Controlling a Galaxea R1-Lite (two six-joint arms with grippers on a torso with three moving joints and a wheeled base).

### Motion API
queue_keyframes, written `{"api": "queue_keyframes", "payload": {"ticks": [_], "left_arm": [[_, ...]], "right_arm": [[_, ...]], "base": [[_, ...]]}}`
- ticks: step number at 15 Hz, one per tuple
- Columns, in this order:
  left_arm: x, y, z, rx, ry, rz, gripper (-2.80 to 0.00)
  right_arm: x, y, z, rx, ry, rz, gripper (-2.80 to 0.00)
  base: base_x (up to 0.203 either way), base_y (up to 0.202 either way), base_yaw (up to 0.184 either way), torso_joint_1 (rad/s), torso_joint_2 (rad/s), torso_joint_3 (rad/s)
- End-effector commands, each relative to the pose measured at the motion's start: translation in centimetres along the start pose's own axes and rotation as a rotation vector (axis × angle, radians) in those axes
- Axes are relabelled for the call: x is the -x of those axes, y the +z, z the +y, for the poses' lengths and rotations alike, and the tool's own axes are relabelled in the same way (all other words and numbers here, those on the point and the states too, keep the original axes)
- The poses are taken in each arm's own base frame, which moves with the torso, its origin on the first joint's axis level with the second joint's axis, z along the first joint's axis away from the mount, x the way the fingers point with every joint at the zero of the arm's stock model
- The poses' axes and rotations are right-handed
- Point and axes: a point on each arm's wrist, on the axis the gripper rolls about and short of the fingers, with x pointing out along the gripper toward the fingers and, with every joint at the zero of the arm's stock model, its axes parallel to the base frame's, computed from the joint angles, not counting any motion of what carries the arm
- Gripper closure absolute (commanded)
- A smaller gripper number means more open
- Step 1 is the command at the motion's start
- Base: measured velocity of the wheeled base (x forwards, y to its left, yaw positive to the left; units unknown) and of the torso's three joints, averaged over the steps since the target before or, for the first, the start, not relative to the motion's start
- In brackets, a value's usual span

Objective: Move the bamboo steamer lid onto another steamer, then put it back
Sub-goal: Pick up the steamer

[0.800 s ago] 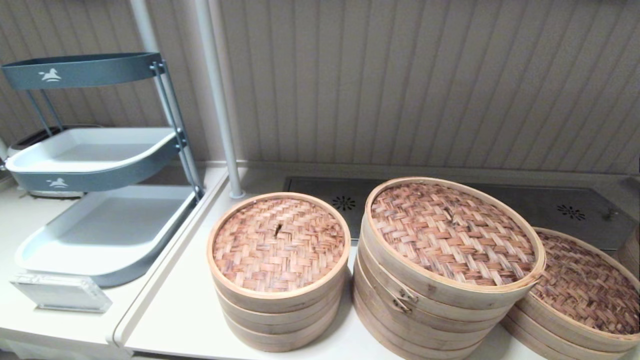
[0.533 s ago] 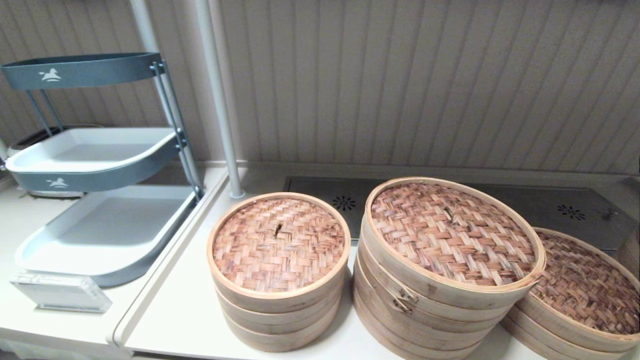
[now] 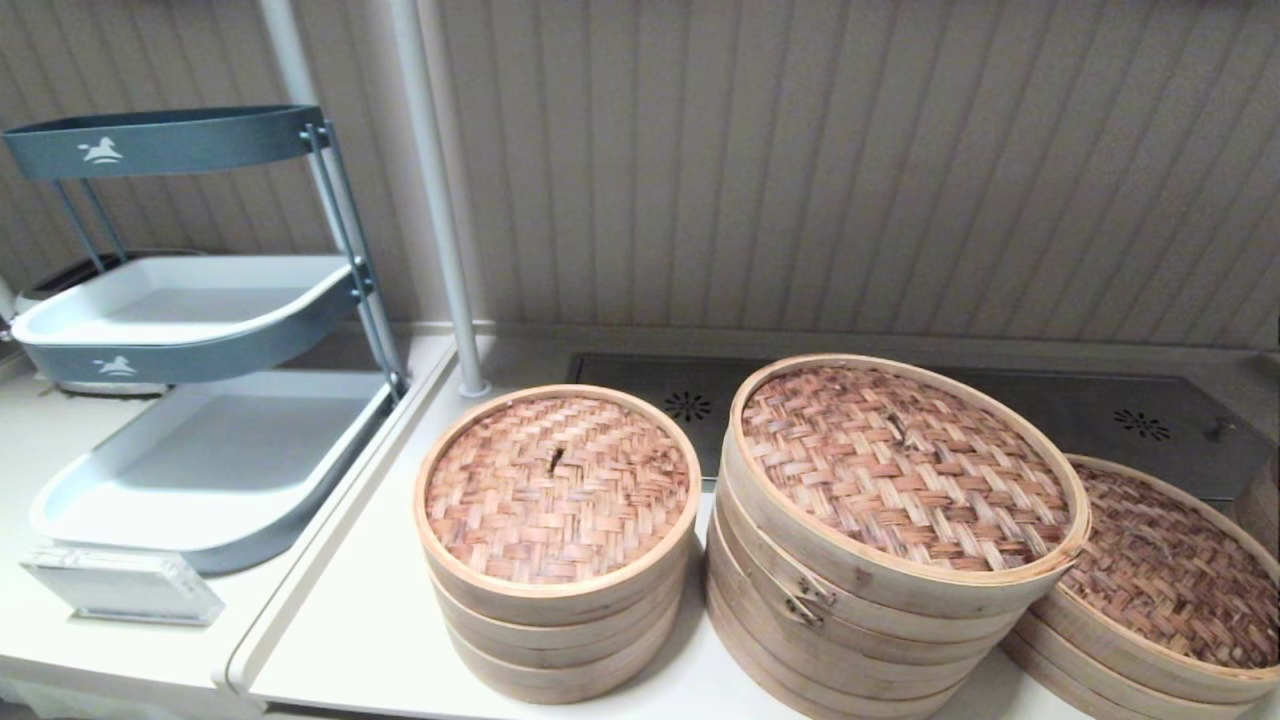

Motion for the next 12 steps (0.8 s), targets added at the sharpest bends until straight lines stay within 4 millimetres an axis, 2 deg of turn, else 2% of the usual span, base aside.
{"api": "queue_keyframes", "payload": {"ticks": [1, 4, 6, 9, 12], "left_arm": [[-0.1, -0.7, 0.0, 0.000, -0.001, 0.022, 0.00], [-0.1, -0.7, 0.0, 0.000, -0.001, 0.022, 0.00], [-0.1, -0.7, 0.0, 0.000, 0.000, 0.022, 0.00], [-0.1, -0.7, 0.0, 0.000, 0.001, 0.022, 0.00], [-0.1, -0.7, 0.0, 0.000, -0.001, 0.024, 0.00]], "right_arm": [[-4.7, 4.2, -0.3, -0.003, 0.014, 0.080, 0.00], [-10.8, 8.0, -0.2, -0.014, 0.081, 0.157, 0.00], [-14.1, 9.4, 0.4, -0.041, 0.163, 0.214, 0.00], [-19.9, 8.7, 3.0, -0.122, 0.287, 0.377, 0.00], [-23.5, 7.1, 5.6, -0.177, 0.277, 0.571, 0.00]], "base": [[0.000, 0.000, 0.000, 0.000, 0.00, 0.000], [0.000, 0.000, 0.000, 0.000, 0.00, 0.000], [0.000, 0.000, 0.000, 0.000, 0.00, 0.000], [0.000, 0.000, 0.000, 0.000, 0.00, 0.000], [0.000, 0.000, 0.000, 0.000, 0.00, 0.000]]}}
